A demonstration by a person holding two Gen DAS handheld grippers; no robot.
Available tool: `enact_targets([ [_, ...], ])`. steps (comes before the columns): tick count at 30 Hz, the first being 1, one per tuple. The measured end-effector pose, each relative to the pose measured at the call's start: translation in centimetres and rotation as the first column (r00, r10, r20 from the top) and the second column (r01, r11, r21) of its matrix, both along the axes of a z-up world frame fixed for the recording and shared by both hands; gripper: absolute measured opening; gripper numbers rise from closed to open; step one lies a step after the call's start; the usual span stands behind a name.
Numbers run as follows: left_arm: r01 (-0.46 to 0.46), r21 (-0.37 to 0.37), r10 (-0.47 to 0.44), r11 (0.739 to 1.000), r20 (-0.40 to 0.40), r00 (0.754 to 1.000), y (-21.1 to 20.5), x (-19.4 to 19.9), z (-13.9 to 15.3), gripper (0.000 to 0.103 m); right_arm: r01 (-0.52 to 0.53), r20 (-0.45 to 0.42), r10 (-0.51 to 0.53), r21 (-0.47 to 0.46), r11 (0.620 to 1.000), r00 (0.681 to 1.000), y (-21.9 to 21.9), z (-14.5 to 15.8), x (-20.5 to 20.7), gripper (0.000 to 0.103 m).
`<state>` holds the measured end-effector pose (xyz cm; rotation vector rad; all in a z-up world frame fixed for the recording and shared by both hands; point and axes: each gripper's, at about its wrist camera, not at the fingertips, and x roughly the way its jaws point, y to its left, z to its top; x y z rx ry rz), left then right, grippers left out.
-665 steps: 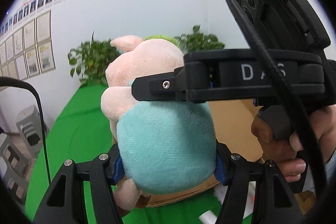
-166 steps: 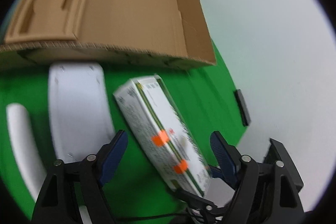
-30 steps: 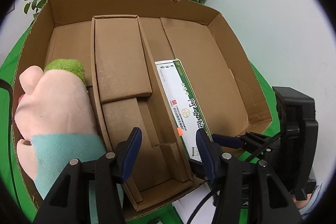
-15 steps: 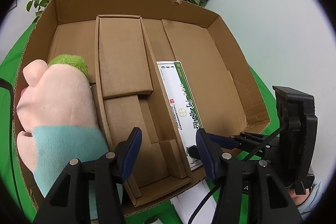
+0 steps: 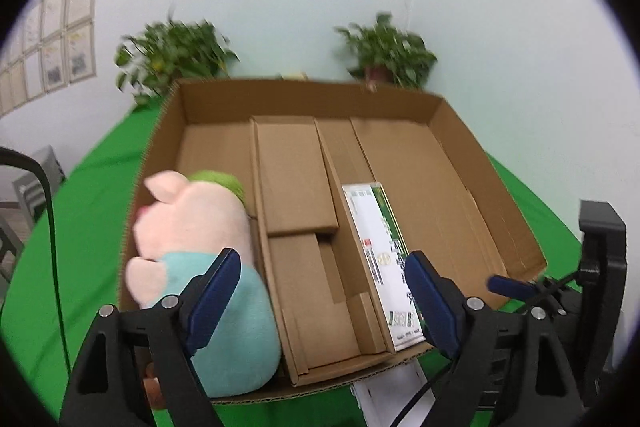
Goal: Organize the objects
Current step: 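Lower the medicine box beside the tray and open both grippers, then withdraw both grippers from the box toward the white hair dryer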
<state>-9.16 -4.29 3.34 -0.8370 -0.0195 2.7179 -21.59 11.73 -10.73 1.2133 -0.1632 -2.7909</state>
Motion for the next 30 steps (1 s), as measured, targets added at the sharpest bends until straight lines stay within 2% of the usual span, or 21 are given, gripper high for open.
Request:
enact_targets([
  [4,-0.058,-0.098,0.056,0.993,-0.027,0.998,1.2,1.6,-0.5,0.084,0.036,-0.079,-0.034,0.029,0.999,0.996,1.6,0.4,3.5,0.102],
  [7,-0.083,-0.144,0.078,0.986,-0.04,0.996,2.0,2.4,-1.1,0.084,0.042,-0.145,-0.034,0.051,0.998,0.989,3.3,1.2,7.5,0.102],
  [11,-0.074,-0.173,0.071,0.982,-0.021,0.997,2.7,3.1,-1.8,0.084,0.046,-0.149,-0.039,0.043,0.998,0.988,4.8,2.5,9.5,0.102],
  [15,-0.115,-0.179,0.114,0.977,-0.014,0.993,3.0,3.4,-2.0,0.084,0.047,-0.135,-0.039,0.055,0.997,0.99,4.7,2.6,9.6,0.102],
  [18,-0.123,-0.16,0.12,0.979,-0.028,0.992,3.0,3.9,-2.0,0.084,0.053,-0.117,-0.047,0.049,0.997,0.992,4.0,1.7,8.2,0.102],
  [24,-0.163,-0.124,0.163,0.979,-0.013,0.987,2.1,3.7,-2.3,0.084,0.068,-0.137,-0.059,0.066,0.996,0.989,4.0,1.7,8.0,0.102],
  [30,-0.204,-0.106,0.202,0.973,-0.035,0.979,1.2,3.9,-2.1,0.083,0.066,-0.161,-0.054,0.067,0.996,0.985,4.0,2.1,8.7,0.102],
])
